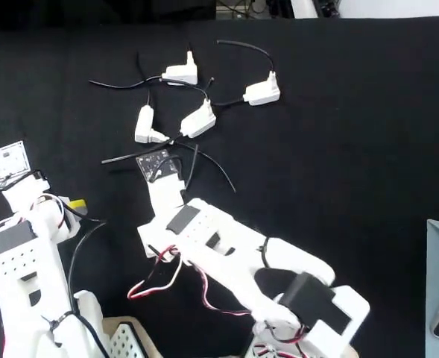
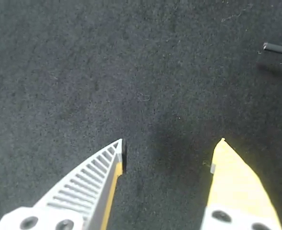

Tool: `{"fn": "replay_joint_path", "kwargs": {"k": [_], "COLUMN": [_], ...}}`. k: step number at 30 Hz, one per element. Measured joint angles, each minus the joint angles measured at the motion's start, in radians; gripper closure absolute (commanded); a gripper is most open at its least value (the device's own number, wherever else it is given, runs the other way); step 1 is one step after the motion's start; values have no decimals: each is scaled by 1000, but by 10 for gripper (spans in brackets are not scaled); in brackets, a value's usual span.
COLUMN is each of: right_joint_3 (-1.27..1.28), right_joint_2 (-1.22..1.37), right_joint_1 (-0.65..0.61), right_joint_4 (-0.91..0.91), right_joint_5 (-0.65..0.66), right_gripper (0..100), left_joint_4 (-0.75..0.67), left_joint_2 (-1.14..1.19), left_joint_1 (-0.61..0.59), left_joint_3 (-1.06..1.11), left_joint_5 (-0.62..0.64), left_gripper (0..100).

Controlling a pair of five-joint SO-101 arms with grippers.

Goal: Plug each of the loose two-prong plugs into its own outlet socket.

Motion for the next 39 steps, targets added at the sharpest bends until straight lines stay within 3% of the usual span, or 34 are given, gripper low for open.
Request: {"fn": "replay_joint_path", "kwargs": {"k": [15,22,33,39], "right_joint_3": [-126,-132,-147,-176], "right_joint_2": [117,118,104,-112], "right_joint_1": [-69,-77,-78,-80], "right_joint_4": [44,107,166,301], "right_joint_5": [-46,-46,-21,78], "right_gripper": [805,990,987,987], "left_joint_4": [0,0,0,0], "left_joint_2": [0,0,0,0], "left_joint_1": [0,0,0,0], "left_joint_3": [0,0,0,0], "left_joint_5": [0,0,0,0], "left_gripper": [705,705,705,705]}}
